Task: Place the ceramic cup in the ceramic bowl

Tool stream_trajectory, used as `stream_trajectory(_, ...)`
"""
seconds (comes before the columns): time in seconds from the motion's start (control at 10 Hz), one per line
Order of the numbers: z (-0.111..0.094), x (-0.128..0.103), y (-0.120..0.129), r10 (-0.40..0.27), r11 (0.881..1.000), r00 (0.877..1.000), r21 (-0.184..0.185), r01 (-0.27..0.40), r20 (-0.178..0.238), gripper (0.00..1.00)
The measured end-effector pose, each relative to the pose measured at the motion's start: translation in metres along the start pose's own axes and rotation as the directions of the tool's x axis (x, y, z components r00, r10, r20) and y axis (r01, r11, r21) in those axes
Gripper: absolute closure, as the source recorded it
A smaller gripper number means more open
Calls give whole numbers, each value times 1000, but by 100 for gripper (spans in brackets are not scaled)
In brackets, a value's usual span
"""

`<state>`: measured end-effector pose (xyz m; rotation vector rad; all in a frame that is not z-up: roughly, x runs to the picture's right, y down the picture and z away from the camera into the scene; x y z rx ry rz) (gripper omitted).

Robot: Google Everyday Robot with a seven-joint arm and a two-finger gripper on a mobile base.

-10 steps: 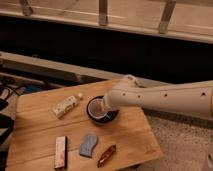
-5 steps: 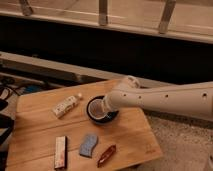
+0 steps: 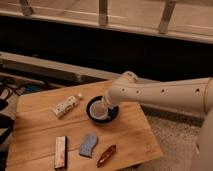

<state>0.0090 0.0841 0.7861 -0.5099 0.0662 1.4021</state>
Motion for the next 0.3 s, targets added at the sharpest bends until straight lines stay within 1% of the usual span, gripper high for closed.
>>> stream_trajectory(0.1, 13, -4, -12, 25, 1000, 1000, 3, -25, -15, 83)
stream_trajectory(0.2, 23, -6, -18, 43, 999, 999, -2, -43, -24, 92)
stream_trajectory(0.3, 31, -3, -22, 57, 998, 998, -7, -58, -35, 98)
